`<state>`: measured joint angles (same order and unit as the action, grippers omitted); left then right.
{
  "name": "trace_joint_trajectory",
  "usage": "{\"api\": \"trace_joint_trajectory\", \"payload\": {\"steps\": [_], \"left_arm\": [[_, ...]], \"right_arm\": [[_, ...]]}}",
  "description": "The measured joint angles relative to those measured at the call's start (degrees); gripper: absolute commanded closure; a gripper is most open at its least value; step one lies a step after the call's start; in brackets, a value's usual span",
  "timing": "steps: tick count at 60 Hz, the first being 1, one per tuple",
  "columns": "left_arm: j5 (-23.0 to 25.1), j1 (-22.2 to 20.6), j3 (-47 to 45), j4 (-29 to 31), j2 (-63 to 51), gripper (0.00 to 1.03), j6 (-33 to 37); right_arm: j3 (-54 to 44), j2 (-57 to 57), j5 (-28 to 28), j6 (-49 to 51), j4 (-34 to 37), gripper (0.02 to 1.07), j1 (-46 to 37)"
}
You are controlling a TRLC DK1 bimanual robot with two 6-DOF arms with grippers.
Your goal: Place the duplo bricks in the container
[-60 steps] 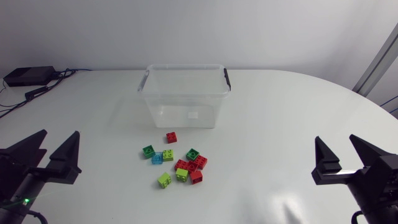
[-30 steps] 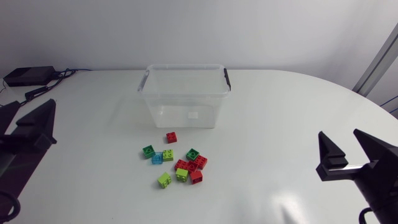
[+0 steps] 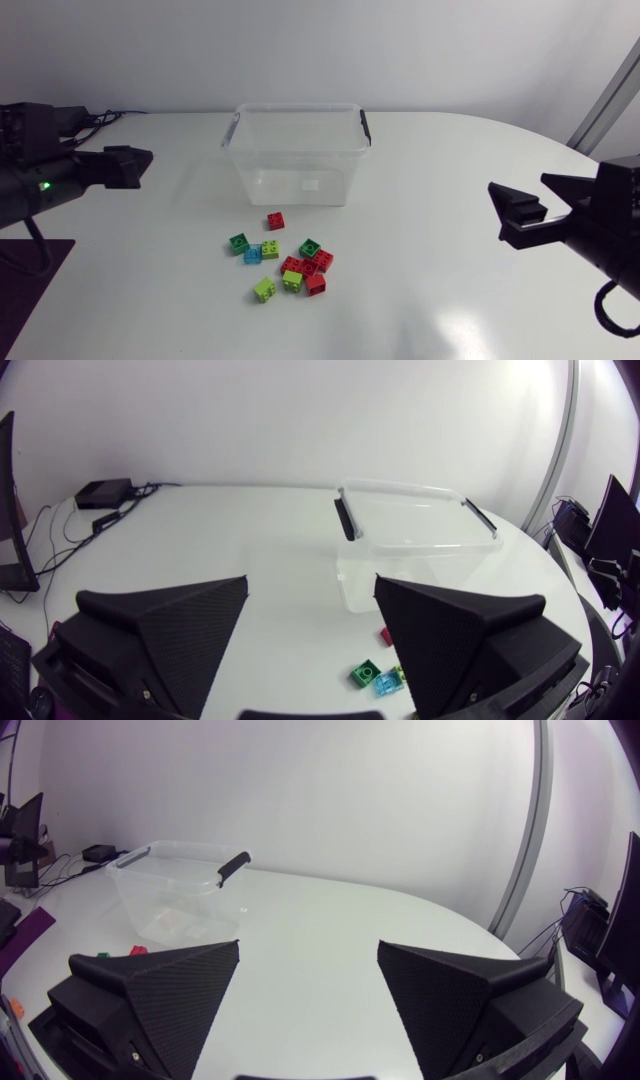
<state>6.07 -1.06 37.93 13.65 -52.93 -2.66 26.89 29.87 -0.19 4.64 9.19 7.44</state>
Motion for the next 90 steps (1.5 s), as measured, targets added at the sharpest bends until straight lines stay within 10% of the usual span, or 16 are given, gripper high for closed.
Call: {"api": "trace_joint_trajectory", "payload": {"steps": [48,90], "left_arm": [[5.4,-3.5,7.3,6.1,-30.2,0.17,34.9],[11.8,-8.5,7.2,4.5,-45.7,0.18,47.7]], "right_arm": [[4.5,14.3,-8.2,-3.8,9.5,0.07,5.0],[12.6,29.0,-10.4,4.7,24.6,0.07,14.0]]}}
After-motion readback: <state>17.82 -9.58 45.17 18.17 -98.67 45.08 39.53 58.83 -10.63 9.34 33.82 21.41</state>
